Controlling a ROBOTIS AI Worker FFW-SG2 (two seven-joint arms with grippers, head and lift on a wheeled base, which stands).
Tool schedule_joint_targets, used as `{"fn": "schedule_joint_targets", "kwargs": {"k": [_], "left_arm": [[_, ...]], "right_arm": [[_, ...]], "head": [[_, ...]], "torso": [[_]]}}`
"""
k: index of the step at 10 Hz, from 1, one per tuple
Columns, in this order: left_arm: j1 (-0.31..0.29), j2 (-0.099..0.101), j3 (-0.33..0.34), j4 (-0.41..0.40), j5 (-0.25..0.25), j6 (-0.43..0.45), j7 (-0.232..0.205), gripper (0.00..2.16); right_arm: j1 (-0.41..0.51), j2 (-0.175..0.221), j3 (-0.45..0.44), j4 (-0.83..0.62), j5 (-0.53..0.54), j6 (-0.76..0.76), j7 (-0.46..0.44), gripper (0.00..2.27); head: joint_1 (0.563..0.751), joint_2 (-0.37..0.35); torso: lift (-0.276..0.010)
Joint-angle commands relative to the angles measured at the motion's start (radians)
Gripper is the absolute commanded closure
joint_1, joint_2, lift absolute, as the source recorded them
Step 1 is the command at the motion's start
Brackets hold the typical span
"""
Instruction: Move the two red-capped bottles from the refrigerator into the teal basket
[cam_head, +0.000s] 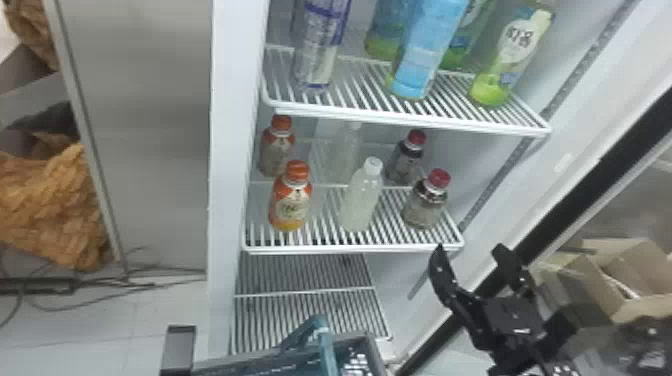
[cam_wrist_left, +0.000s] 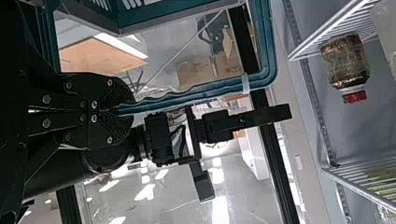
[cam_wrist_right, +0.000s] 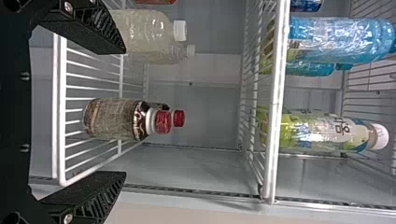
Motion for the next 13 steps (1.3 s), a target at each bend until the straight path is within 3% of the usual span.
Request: {"fn": "schedule_joint_targets", "kwargs": {"k": [1, 8, 13], "left_arm": [[-0.001, 0.000, -0.002, -0.002, 0.001, 0.000, -0.001, 1.13], [-0.006, -0.002, -0.004, 0.001, 0.001, -0.002, 0.001, 1.13], [-0.006, -0.002, -0.004, -0.002, 0.003, -0.005, -0.001, 1.13]], "right_arm": [[-0.008, 0.002, 0.000, 0.015, 0.000, -0.012, 0.003, 0.08], [-0.035, -0.003, -0.002, 0.059, -0.012, -0.012, 0.010, 0.08], [-0.158, -0.023, 0.018, 0.179, 0.030, -0.012, 0.024, 0.08]], "head": [[0.695, -0.350], [0.695, -0.350], [0.695, -0.350]], "torso": [[-0.228], [-0.228], [-0.228]]}}
